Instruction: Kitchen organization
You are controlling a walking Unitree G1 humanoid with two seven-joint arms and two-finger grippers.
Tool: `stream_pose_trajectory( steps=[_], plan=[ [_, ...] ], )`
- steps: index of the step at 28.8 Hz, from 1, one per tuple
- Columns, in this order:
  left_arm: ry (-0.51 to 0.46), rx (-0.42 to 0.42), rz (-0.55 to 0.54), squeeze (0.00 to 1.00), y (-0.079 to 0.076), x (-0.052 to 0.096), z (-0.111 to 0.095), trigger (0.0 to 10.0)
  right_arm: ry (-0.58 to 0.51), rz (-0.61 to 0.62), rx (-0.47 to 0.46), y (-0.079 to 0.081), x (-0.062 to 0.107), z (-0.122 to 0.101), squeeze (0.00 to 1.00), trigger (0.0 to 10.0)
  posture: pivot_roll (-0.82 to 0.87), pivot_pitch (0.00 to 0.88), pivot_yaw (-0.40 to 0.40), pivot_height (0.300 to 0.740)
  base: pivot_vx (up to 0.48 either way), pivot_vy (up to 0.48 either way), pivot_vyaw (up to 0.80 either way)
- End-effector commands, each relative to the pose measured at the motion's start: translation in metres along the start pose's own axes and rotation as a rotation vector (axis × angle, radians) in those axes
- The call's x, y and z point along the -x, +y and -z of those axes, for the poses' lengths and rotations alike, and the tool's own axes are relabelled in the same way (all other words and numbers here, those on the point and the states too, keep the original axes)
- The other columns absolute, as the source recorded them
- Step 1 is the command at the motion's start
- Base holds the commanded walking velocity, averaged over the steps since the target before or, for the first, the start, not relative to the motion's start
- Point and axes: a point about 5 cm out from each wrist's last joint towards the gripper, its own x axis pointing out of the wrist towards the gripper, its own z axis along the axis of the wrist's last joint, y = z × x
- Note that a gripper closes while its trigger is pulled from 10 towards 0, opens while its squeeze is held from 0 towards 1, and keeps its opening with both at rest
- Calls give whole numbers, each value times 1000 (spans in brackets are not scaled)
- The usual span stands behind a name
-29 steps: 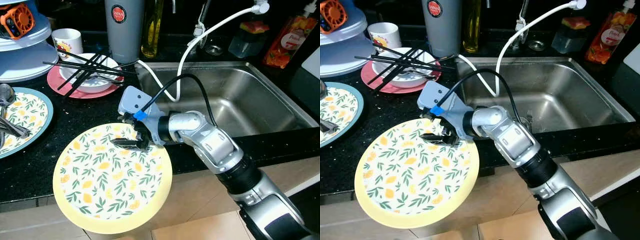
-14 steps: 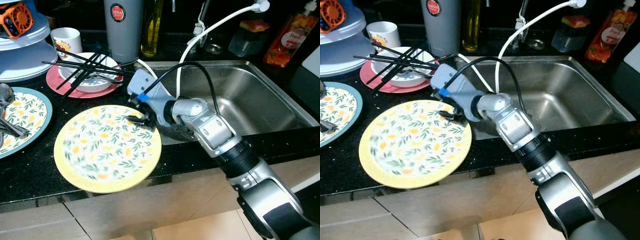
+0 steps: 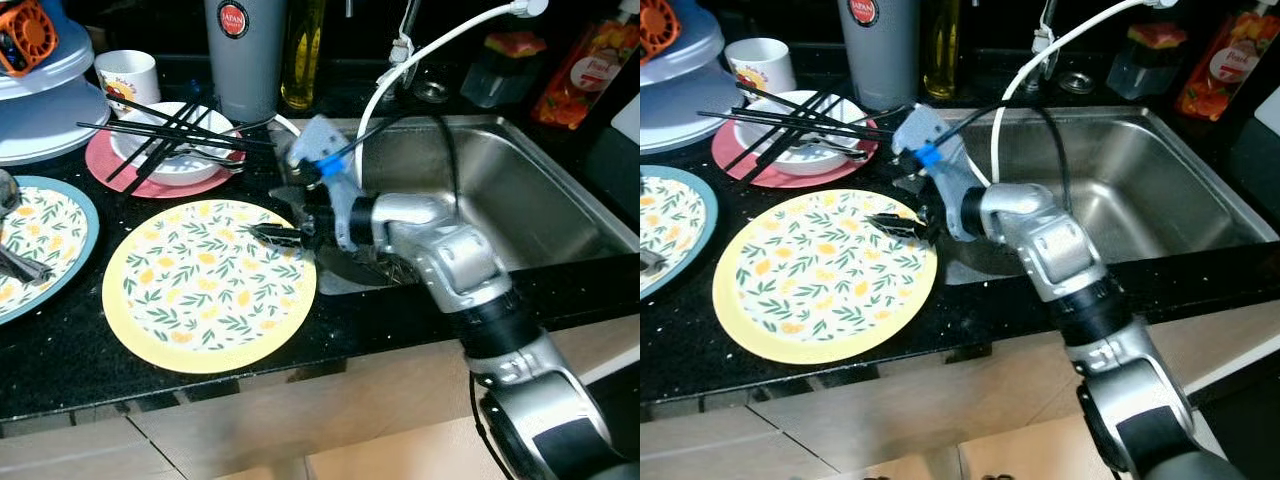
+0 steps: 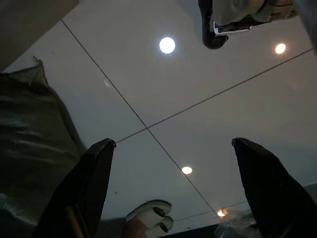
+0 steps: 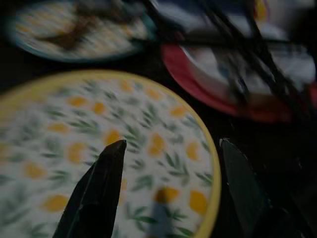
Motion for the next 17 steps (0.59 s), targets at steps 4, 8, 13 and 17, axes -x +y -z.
stream_pose_trajectory(
  steps=[4,8,13,17],
  plan=[
    [7,-15,8,0,-2,0,3,10000,-72,-86,29,13,12,-6,0,10000,95,96,-103,740,0,0,0],
    [-6,-9,4,0,-1,0,0,10000,-141,-101,-3,15,15,-9,0,10000,94,96,-102,740,0,0,0],
    [-26,16,-4,0,2,0,-5,10000,-280,-217,-62,27,25,-18,0,10000,110,99,-99,740,0,0,0],
    [-26,50,-8,0,5,0,-4,10000,-401,-280,-122,33,31,-23,0,10000,120,98,-100,740,0,0,0]
  ],
)
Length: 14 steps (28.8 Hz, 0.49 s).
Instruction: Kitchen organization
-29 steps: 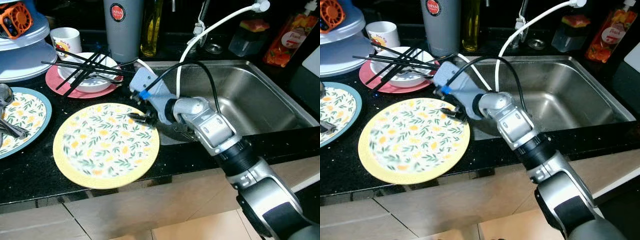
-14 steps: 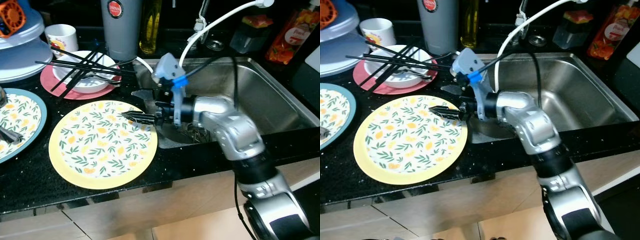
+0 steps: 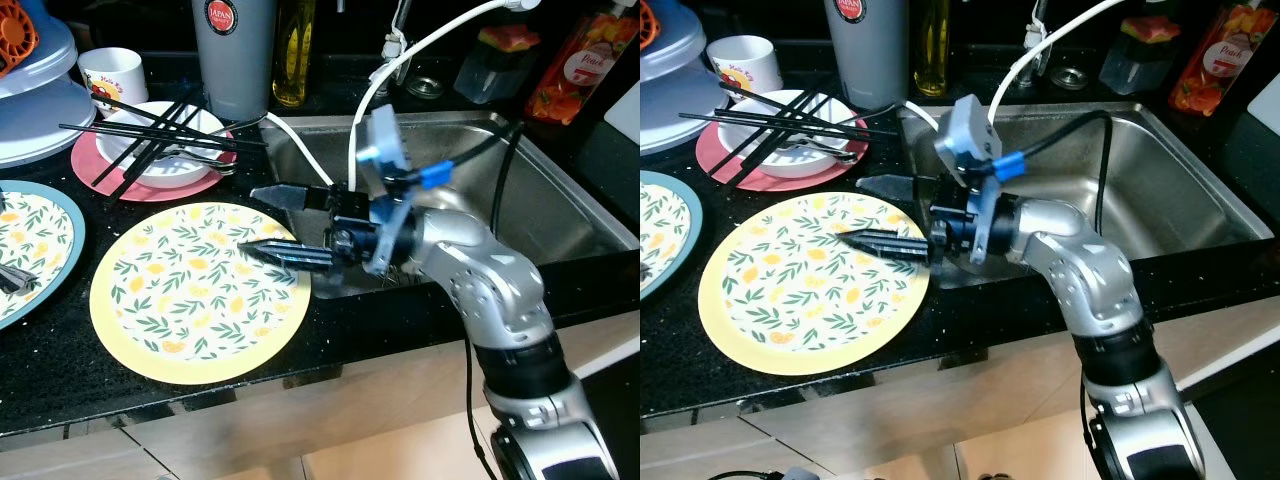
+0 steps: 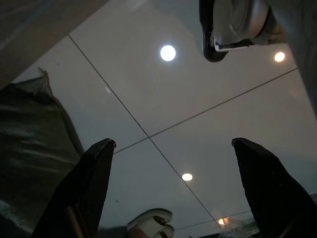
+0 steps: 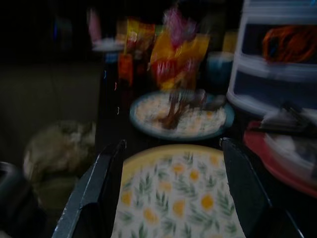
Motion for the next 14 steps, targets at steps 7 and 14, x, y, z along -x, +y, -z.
stream_pose_trajectory(
  steps=[7,14],
  plan=[
    [13,29,-2,0,1,0,7,10000,-386,87,-248,-3,12,0,0,10000,115,96,-97,740,0,0,0],
    [21,-2,6,0,0,0,9,10000,-543,-121,-361,46,32,12,0,10000,97,93,-74,740,0,0,0]
  ],
)
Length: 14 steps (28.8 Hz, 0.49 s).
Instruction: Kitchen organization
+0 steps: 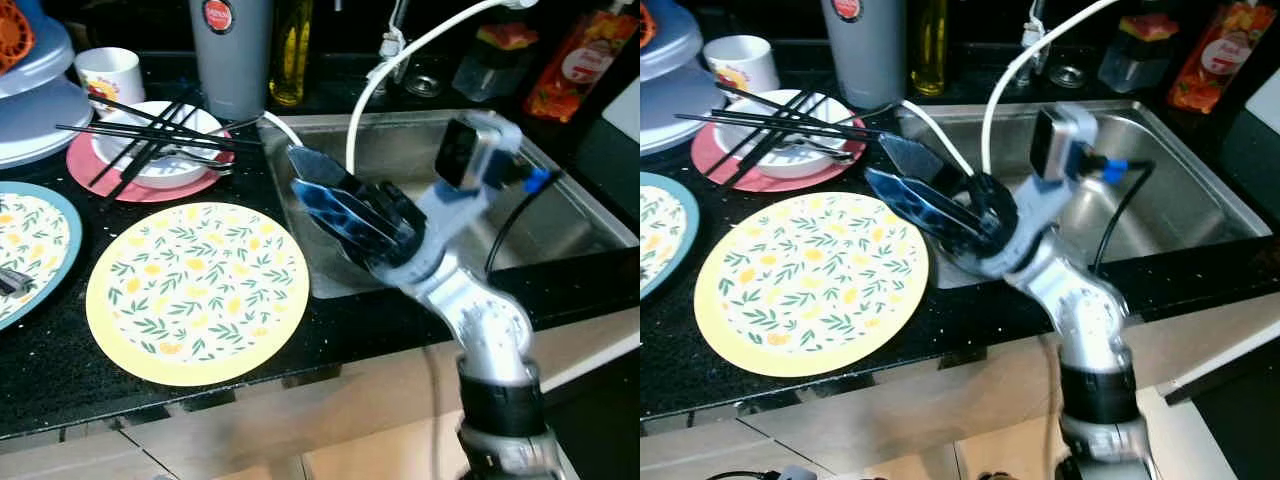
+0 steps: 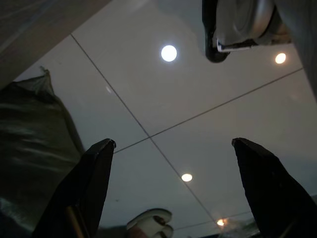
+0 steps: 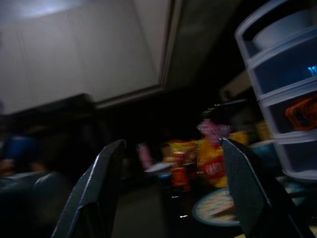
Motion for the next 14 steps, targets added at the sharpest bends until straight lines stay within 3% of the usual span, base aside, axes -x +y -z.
stream_pose_trajectory(
  steps=[1,10,14],
  plan=[
    [25,-20,7,0,0,0,8,10000,-3,-94,-31,20,4,4,0,10000,95,92,-71,740,0,0,0],
    [25,-66,9,0,0,0,7,10000,10,-132,-115,40,15,7,0,10000,71,93,-60,740,0,0,0],
    [27,-63,9,0,0,0,7,10000,93,-110,-149,44,19,19,0,10000,64,95,-58,740,-138,0,0]
  ],
)
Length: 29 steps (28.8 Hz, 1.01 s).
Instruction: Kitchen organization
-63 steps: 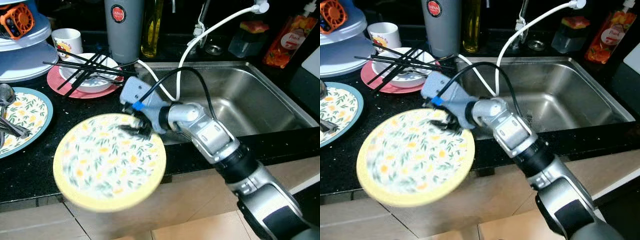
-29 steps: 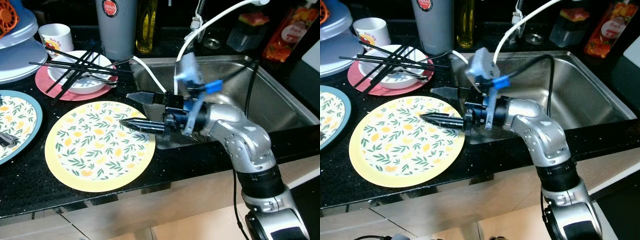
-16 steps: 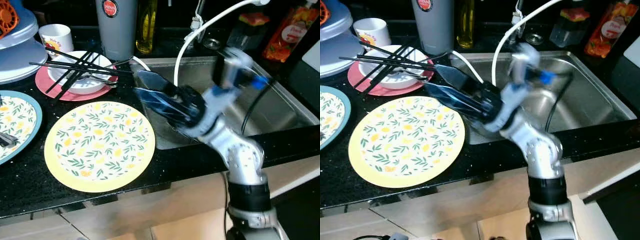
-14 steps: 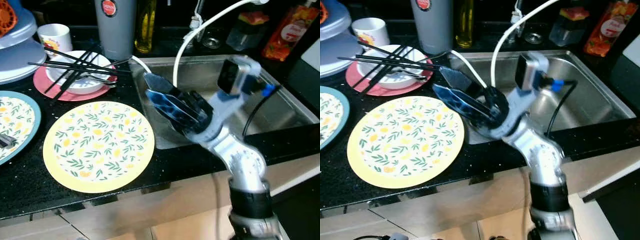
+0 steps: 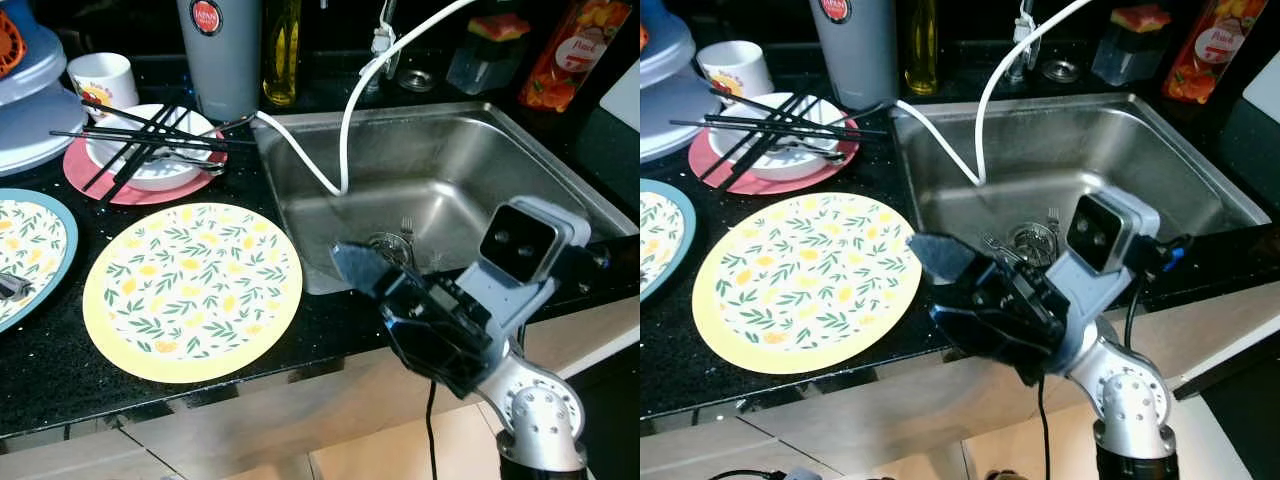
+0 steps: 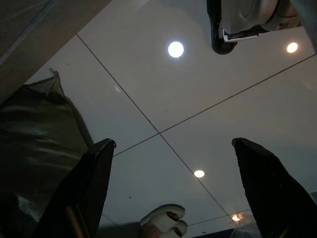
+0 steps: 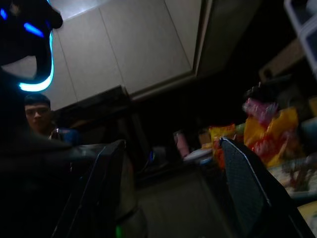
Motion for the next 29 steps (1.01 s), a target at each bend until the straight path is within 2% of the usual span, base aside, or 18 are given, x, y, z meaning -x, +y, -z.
stream_pose_trajectory(
  steps=[1,5,8,14,29],
  plan=[
    [19,-9,2,0,0,0,6,10000,33,-21,-12,4,-2,5,0,10000,65,96,-58,740,0,0,0],
    [22,-11,3,0,0,0,6,10000,55,-12,-30,5,2,7,0,10000,65,100,-57,740,-228,0,0],
    [24,-16,3,0,-1,0,7,10000,86,22,-53,4,10,10,0,10000,67,104,-56,740,0,0,0],
    [31,-25,1,0,-1,0,10,10000,113,50,-74,6,16,14,0,10000,64,109,-52,740,0,0,0],
    [35,-39,-1,0,-1,0,13,10000,165,82,-103,6,24,22,0,10000,60,110,-54,740,-278,0,0]
  ],
)
